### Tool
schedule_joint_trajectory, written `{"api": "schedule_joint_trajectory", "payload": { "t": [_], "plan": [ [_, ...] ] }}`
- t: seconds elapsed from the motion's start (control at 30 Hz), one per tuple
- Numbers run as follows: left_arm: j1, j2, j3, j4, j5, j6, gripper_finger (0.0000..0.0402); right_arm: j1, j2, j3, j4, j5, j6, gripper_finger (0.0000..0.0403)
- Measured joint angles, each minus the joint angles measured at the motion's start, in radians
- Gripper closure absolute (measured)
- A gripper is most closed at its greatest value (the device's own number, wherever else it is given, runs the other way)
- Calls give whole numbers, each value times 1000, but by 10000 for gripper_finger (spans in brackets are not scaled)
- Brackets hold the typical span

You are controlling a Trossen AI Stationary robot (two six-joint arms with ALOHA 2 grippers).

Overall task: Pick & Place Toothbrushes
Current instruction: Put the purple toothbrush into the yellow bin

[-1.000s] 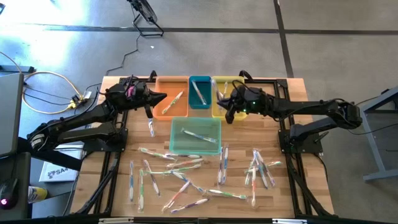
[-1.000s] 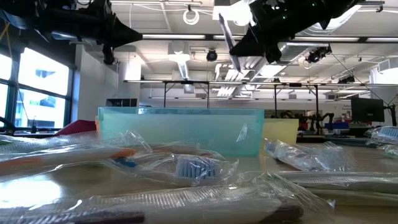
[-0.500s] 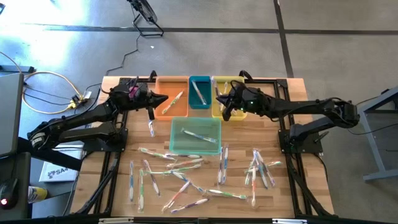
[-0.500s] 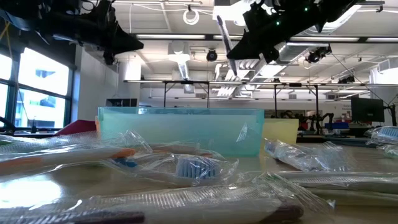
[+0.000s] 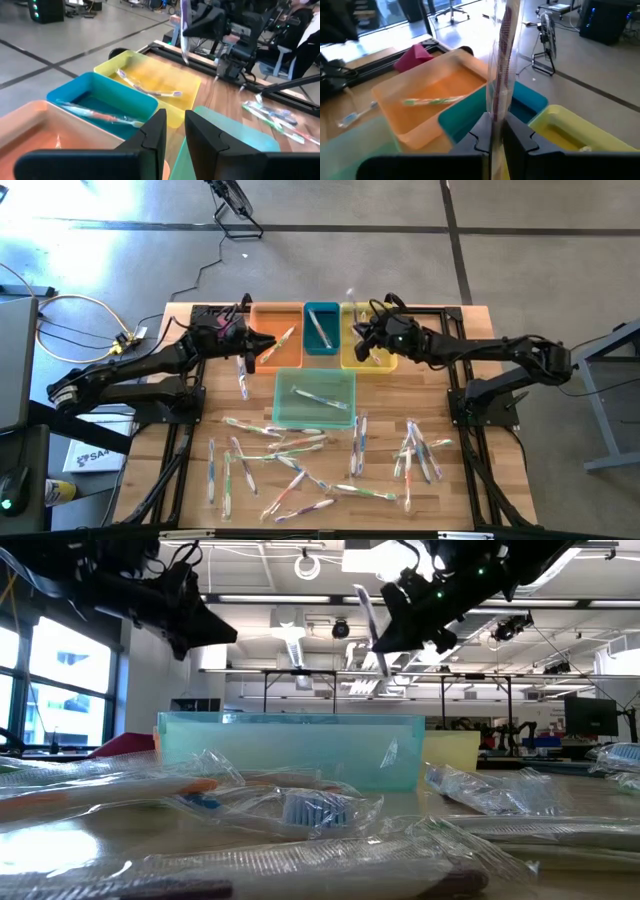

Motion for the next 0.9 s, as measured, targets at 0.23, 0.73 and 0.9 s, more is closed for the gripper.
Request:
{"api": "schedule_joint_trajectory", "payload": {
  "t": [0.23,0.73,0.9],
  "plan": [
    [0,4,0,0,0,-2,332,-40,0,29,-79,-6,45,388],
    [0,4,0,0,-32,5,332,-125,69,175,-466,11,256,388],
    [0,4,0,0,-33,4,332,-159,152,175,-531,-7,295,388]
  ]
}}
